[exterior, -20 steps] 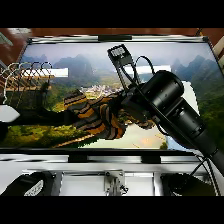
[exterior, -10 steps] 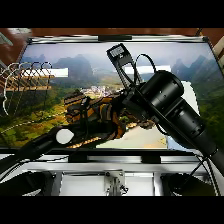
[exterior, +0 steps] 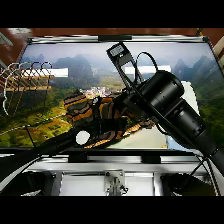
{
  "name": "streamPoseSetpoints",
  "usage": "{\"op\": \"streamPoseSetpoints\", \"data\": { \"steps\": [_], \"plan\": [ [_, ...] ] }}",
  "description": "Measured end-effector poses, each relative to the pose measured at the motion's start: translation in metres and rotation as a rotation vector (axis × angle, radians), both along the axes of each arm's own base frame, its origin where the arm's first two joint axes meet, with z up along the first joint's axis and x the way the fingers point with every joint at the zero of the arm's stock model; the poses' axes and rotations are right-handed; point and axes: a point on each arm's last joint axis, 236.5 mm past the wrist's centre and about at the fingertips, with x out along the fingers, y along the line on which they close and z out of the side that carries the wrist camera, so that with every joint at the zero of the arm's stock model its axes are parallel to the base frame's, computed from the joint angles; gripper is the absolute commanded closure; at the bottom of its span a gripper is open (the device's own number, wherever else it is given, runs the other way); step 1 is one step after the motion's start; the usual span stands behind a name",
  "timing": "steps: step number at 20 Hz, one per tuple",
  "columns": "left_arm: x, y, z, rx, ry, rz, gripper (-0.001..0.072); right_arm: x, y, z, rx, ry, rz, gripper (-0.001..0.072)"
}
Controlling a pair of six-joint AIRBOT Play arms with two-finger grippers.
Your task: Fold the shirts.
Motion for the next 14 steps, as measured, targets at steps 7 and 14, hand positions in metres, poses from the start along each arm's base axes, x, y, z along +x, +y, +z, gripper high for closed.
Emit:
{"op": "streamPoseSetpoints", "data": {
  "steps": [7,14],
  "plan": [
    [0.028,0.018,0.005,-0.040,0.016,0.105,0.0670,-0.006,0.001,0.005,0.031,0.005,0.005,0.0659],
    [0.020,0.036,0.041,0.007,-0.068,0.004,0.0671,0.001,-0.008,0.010,0.012,-0.023,-0.021,0.0659]
  ]
}}
